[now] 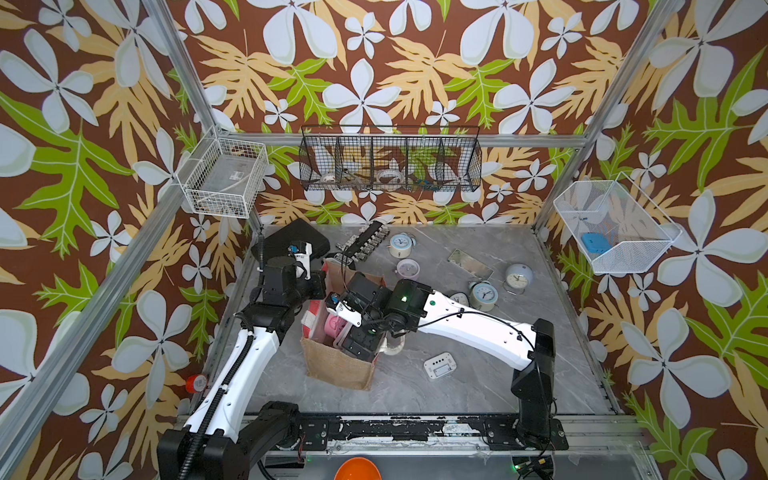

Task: Put the alarm clock into the canvas bag
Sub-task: Place the alarm at the canvas bag, then pick up the alarm from the center of the board.

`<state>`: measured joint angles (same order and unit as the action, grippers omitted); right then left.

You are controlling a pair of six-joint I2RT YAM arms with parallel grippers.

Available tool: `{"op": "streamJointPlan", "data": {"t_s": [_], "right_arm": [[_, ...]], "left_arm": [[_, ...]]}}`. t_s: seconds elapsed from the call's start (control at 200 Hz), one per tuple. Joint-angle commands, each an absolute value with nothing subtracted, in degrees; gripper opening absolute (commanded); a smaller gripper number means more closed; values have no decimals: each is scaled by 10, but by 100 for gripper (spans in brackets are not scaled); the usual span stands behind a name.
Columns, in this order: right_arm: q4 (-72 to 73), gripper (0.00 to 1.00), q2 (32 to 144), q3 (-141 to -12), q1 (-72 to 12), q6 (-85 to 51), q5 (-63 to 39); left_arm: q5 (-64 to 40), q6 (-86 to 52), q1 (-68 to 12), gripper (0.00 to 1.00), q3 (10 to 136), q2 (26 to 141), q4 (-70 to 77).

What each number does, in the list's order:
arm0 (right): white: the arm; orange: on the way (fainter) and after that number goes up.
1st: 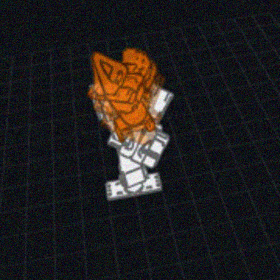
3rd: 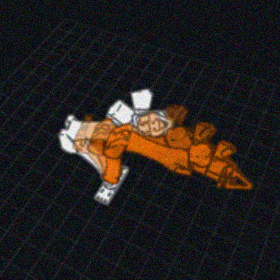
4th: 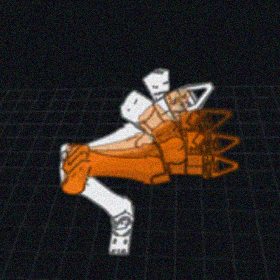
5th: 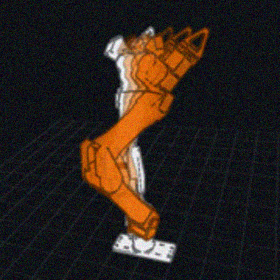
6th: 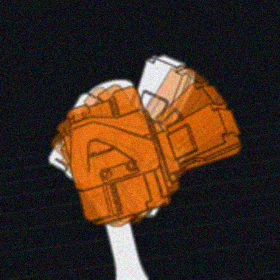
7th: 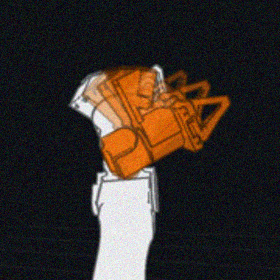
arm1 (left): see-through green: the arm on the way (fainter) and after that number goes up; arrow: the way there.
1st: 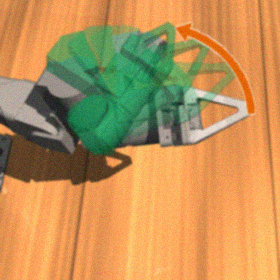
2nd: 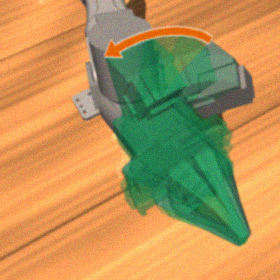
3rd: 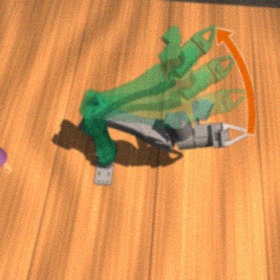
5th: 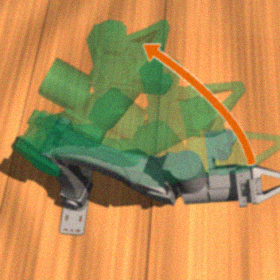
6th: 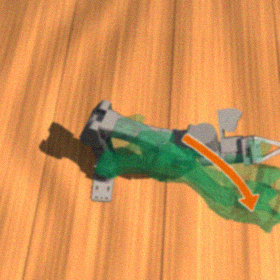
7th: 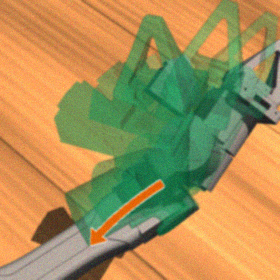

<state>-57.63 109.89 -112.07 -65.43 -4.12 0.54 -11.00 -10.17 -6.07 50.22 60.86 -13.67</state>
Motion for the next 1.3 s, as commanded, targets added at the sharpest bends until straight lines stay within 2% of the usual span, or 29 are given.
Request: {"op": "streamJointPlan", "data": {"t_s": [0.0, 0.4, 0.761, 0.956, 1.291], "right_arm": [[-564, 100, 1089, -1129, -650, -57, 44], [-524, 99, 1001, -1077, -587, -92, 91], [-466, 99, 888, -920, -462, -135, 96], [-400, 99, 840, -813, -406, -180, 140], [-342, 100, 820, -675, -301, -253, 146]], "left_arm": [[-111, -98, -60, 0, 506, 610, -130], [-111, -98, -60, 0, 507, 609, -130], [-112, -98, -60, 0, 507, 609, -129], [-109, -98, -60, 0, 507, 608, -131], [-109, -96, -60, 0, 508, 607, -132]]}}
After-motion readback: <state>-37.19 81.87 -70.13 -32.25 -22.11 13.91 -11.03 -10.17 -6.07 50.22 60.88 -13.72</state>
